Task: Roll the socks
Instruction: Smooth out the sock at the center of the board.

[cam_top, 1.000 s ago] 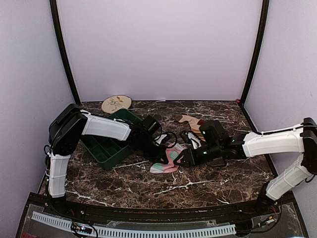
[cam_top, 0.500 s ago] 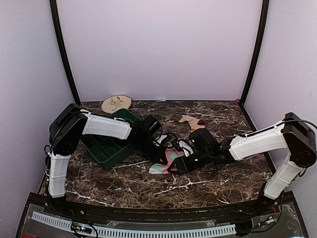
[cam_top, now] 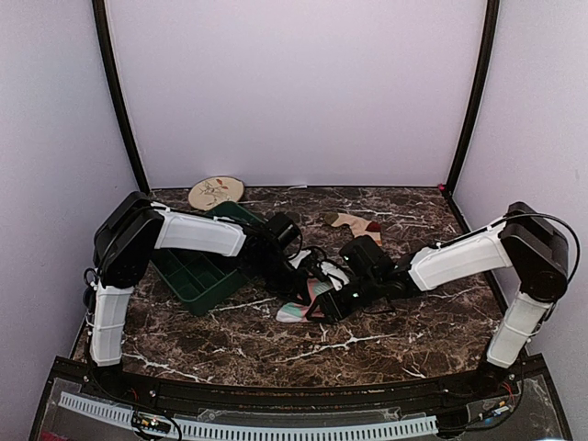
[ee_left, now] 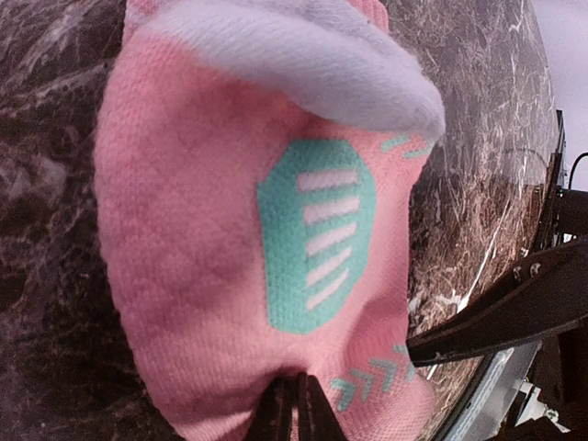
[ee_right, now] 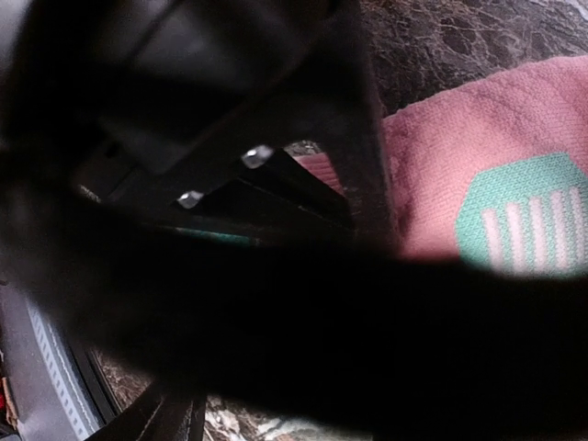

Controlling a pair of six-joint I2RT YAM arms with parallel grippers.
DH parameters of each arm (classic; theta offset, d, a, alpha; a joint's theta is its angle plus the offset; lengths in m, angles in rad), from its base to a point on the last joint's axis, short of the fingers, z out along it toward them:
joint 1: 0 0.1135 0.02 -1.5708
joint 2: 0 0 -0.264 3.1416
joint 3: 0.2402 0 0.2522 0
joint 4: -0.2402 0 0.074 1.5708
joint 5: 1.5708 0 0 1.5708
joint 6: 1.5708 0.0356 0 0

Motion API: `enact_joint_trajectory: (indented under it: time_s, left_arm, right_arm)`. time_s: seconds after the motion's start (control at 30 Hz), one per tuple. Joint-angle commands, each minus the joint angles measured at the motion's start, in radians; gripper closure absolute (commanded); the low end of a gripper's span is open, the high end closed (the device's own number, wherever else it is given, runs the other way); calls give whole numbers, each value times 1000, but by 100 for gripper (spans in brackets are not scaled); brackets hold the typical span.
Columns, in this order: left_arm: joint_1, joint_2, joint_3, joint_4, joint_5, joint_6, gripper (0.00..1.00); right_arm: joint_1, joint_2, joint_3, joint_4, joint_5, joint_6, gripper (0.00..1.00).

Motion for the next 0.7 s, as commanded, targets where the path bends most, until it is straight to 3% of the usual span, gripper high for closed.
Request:
enact_joint_trajectory:
  time_s: [0.0, 0.67]
  left_arm:
    - [-8, 49, -13, -105, -22, 17, 92]
    - [-7, 62, -12, -105, -13, 18, 93]
  right_arm:
    - [-20, 34, 25, -1, -54, -46, 42]
    - [7, 132, 70, 81, -225, -22, 42]
